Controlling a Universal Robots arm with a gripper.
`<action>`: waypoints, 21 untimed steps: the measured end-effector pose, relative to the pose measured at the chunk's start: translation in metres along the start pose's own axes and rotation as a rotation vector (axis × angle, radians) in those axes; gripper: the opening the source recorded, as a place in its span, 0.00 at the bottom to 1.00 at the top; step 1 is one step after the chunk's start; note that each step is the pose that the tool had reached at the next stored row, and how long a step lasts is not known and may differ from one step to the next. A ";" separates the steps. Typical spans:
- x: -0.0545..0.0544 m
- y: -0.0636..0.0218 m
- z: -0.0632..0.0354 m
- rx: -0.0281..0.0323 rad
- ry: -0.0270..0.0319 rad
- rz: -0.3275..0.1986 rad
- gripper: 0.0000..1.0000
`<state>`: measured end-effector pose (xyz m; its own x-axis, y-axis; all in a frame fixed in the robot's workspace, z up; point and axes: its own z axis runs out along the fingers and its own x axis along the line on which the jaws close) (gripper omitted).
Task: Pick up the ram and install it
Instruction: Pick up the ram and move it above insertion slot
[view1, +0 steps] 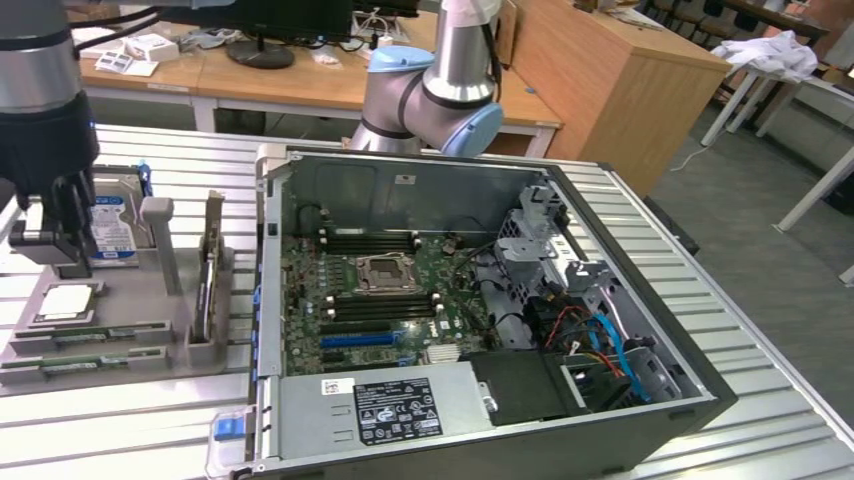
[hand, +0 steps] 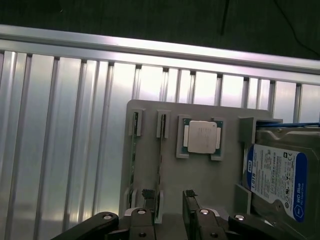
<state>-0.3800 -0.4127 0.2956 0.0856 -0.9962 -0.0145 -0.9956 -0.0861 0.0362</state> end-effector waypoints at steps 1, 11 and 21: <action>0.000 -0.0001 0.0018 0.0000 0.0000 0.000 0.36; 0.000 -0.0006 0.0201 0.0001 0.0000 0.000 0.36; 0.015 0.0006 0.0228 0.0001 0.0000 0.000 0.36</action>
<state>-0.3802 -0.4275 0.2725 0.0857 -0.9962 -0.0146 -0.9956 -0.0862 0.0361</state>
